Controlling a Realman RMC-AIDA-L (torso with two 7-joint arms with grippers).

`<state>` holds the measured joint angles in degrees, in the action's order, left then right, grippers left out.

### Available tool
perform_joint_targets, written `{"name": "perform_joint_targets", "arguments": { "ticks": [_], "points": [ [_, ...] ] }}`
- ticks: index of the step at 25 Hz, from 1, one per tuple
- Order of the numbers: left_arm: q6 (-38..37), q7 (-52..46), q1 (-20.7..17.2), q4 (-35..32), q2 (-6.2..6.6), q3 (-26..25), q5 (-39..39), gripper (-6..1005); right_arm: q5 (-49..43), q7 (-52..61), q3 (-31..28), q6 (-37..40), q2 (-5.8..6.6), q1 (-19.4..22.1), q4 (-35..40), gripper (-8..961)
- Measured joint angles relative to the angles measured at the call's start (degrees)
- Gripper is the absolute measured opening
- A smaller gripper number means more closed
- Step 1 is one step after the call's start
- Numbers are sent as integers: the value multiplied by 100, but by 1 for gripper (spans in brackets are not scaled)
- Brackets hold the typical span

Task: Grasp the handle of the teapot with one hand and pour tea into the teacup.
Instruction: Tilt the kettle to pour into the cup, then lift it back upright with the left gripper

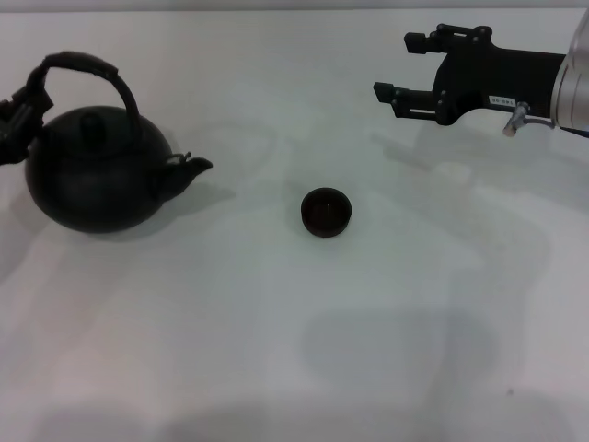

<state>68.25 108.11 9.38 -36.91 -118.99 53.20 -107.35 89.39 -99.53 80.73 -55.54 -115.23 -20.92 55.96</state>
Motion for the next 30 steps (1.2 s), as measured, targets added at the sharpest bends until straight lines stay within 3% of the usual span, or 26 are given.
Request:
{"name": "perform_joint_targets", "arguments": {
  "ticks": [3, 7, 21, 30],
  "points": [
    [-446, -767, -193, -926, 8, 411, 349, 165, 97, -110, -11, -2, 0, 0, -62, 764],
    [-696, -1640, -260, -1810, -14, 554, 1018, 166, 402, -429, -21, -39, 3, 21, -204, 764],
    [-1173, -3805, -205, -3947, -4, 1376, 3098, 165, 1217, -1164, -144, -67, 18, 129, -271, 764],
    [-1168, -5053, -161, -5213, 10, 1907, 4446, 165, 2070, -1516, -926, -342, 27, 208, -438, 764]
  ]
}}
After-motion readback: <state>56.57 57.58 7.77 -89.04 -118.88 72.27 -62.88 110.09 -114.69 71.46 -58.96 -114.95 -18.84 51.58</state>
